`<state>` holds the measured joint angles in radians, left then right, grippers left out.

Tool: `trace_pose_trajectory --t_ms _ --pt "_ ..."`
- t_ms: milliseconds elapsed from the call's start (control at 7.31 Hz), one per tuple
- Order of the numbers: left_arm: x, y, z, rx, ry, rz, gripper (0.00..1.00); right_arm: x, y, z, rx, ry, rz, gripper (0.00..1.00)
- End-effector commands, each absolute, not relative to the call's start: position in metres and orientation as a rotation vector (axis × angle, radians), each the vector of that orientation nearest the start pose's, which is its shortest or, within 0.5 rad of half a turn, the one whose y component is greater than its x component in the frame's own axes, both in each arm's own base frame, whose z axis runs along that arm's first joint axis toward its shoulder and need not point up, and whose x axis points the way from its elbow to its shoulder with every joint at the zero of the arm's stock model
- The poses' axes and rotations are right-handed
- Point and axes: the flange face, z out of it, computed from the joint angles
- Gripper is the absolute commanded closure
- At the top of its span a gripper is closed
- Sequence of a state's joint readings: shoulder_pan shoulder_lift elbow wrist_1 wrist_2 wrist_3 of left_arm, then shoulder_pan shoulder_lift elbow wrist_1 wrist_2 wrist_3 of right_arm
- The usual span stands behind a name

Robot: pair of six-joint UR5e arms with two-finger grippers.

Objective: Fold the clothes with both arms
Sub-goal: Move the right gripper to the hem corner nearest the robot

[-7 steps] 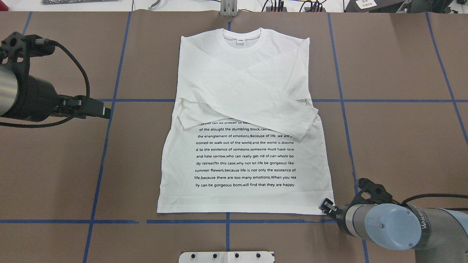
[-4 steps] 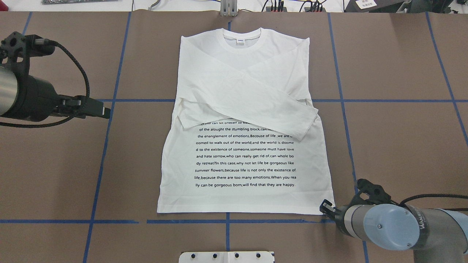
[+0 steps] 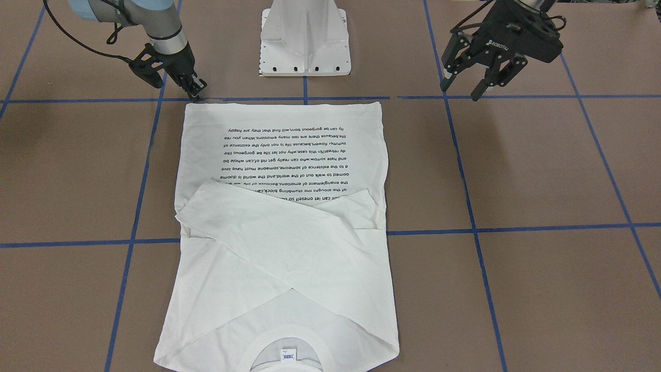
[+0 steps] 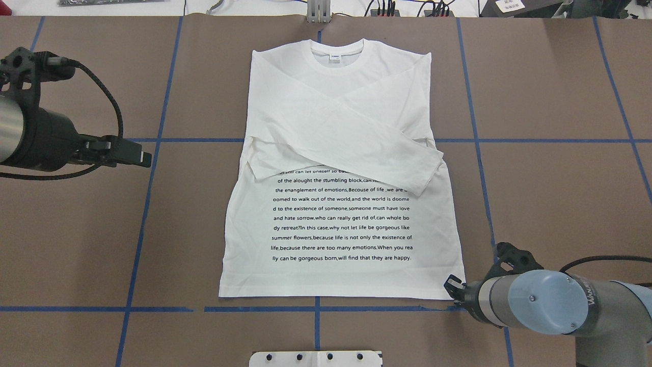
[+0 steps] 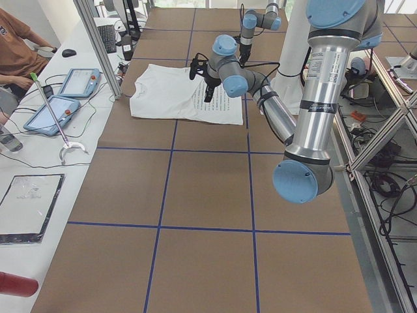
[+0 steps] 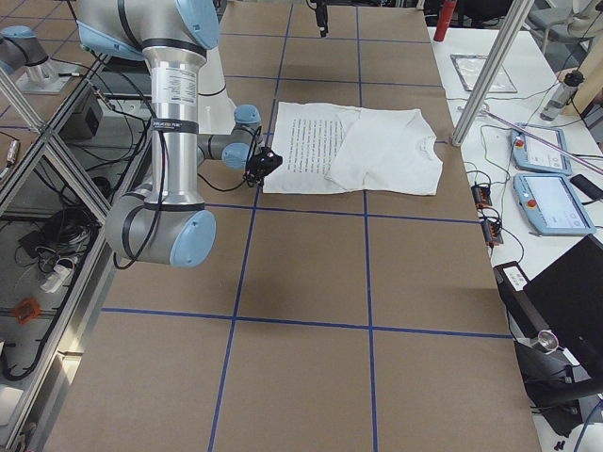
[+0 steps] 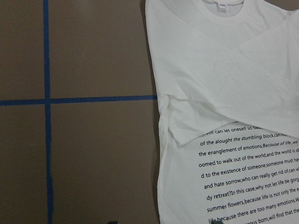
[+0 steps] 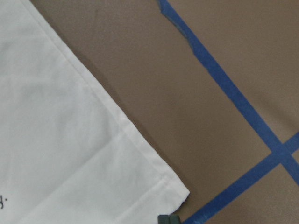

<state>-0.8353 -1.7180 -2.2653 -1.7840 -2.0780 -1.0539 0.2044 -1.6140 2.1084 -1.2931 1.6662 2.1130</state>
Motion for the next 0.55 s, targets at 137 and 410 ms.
trace_pose_trajectory --t_ms 137,410 --pt "0.2388 -0.3900 0.2483 0.283 1.085 -0.019 0.25 -0.4344 -0.2214 0.4014 -0.222 -0.764 0.681 0.27" --pt "0.2376 -0.3898 0.2525 0.276 1.079 -0.026 0.24 -0.4363 -0.2227 0.4022 -0.220 -0.763 0.685 0.30"
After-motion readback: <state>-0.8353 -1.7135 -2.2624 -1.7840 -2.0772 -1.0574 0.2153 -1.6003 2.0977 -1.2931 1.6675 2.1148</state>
